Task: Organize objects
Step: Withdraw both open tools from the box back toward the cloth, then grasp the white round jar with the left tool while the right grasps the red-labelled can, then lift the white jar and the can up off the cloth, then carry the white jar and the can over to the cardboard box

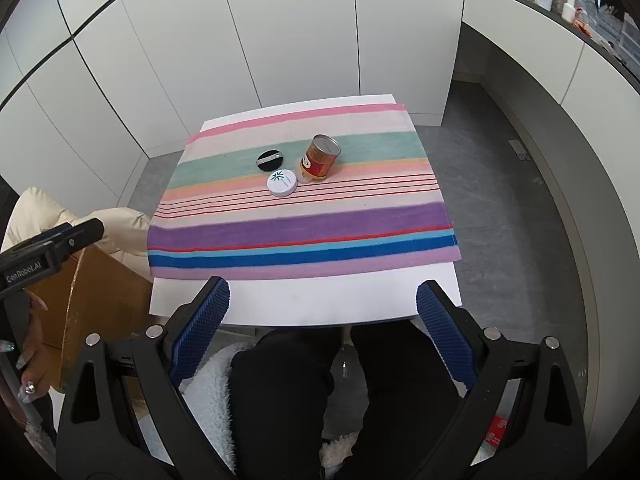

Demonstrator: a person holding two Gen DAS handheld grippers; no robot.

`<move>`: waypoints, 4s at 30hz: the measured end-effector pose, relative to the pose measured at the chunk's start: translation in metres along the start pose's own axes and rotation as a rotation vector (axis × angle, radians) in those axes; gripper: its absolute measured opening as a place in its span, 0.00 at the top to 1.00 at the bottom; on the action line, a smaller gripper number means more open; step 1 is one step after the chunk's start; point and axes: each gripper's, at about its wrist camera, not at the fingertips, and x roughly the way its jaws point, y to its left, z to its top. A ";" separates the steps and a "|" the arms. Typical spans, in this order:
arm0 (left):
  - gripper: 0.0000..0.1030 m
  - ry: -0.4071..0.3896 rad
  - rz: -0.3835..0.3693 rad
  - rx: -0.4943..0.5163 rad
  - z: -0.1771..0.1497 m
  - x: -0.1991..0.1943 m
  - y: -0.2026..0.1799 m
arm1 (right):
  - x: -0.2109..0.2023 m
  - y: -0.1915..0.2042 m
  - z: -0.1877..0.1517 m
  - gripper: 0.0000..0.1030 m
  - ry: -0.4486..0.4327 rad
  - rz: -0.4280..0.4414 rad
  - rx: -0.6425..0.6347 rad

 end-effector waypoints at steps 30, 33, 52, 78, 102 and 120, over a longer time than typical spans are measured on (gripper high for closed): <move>0.09 0.129 -0.004 0.066 0.093 0.202 -0.031 | 0.258 -0.016 0.127 0.06 0.059 0.138 0.128; 0.09 0.175 -0.003 0.044 0.090 0.228 -0.024 | 0.306 -0.018 0.135 0.11 0.049 0.117 0.187; 0.13 0.234 -0.011 0.090 0.078 0.343 -0.088 | 0.290 -0.048 0.131 0.45 0.008 0.026 0.105; 0.44 0.086 0.172 0.025 0.132 0.223 -0.069 | 0.217 -0.031 0.147 0.45 -0.047 -0.024 -0.051; 0.43 -0.087 0.225 0.053 0.148 -0.027 -0.069 | -0.008 0.046 0.185 0.45 -0.237 -0.041 -0.213; 0.44 -0.152 0.169 0.114 0.046 -0.125 -0.074 | -0.064 0.023 0.069 0.45 -0.140 -0.005 -0.171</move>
